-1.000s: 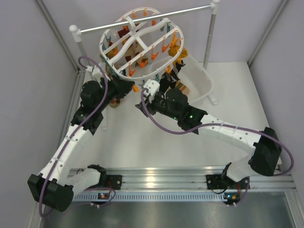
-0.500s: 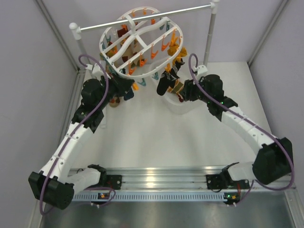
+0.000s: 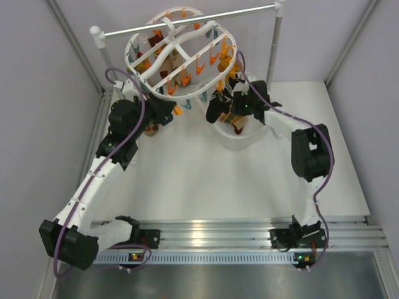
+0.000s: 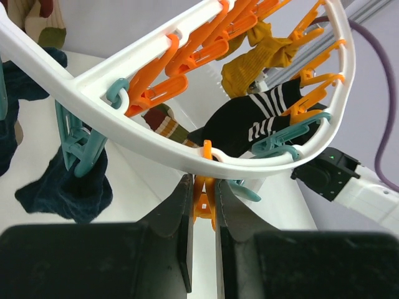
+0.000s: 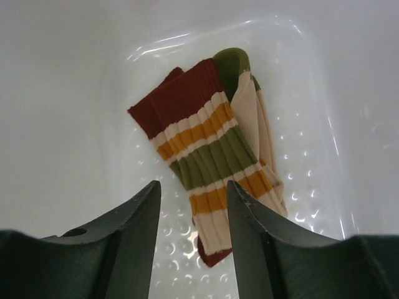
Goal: Clip the socks to the hanger
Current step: Pick up the sock from the bin.
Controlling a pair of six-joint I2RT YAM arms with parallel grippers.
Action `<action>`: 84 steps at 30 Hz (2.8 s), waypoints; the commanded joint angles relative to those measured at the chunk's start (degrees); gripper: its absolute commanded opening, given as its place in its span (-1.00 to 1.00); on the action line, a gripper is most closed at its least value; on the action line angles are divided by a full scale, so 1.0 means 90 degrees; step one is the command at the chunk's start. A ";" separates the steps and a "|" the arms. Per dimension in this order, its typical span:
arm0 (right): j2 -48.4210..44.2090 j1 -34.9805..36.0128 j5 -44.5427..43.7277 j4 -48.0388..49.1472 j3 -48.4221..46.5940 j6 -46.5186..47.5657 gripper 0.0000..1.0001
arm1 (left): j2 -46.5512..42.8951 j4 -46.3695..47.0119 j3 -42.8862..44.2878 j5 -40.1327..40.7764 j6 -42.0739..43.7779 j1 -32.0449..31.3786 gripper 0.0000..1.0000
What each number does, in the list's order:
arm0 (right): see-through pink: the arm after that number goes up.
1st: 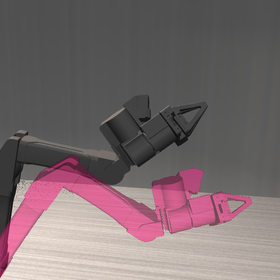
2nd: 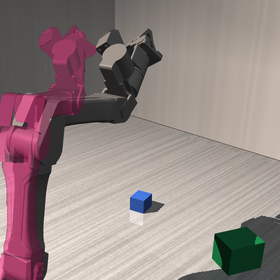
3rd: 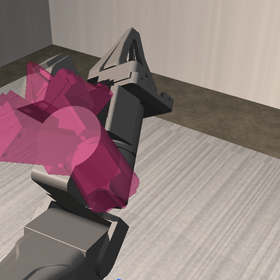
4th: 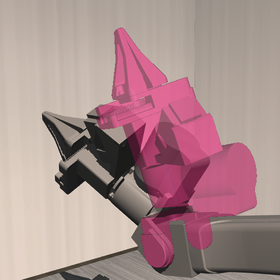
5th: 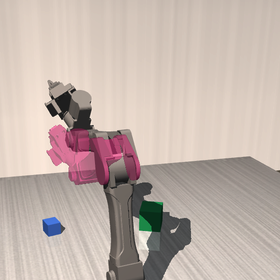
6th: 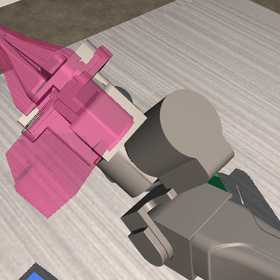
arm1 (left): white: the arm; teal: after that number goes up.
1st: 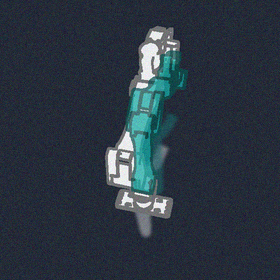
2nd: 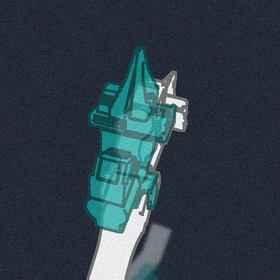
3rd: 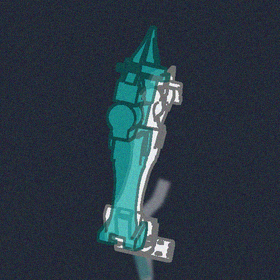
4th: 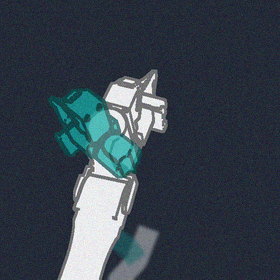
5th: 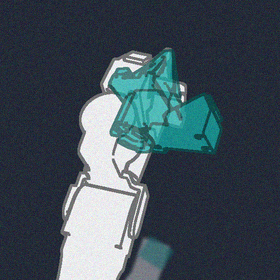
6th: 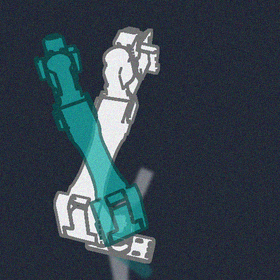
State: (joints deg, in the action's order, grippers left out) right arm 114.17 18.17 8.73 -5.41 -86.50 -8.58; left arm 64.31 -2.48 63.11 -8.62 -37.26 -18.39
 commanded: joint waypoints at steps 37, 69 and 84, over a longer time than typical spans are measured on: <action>0.0000 -0.0223 0.0316 -0.1675 -0.0507 0.1274 -0.13 | 0.0139 0.0764 0.0263 0.0235 0.0057 0.0139 -1.00; -0.0174 -0.0251 0.0601 -0.1637 -0.0410 0.0593 -1.00 | 0.0295 0.0725 0.0234 0.0206 0.0028 0.0159 -1.00; -0.1972 -0.0681 0.1813 0.0171 0.1310 -0.0804 -1.00 | 0.0305 0.0764 0.0234 0.0138 -0.0069 0.0159 -1.00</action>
State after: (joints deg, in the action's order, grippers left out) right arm 99.92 12.99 21.98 -9.02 -75.70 -11.75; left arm 67.16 -1.26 63.77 -8.54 -36.97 -17.72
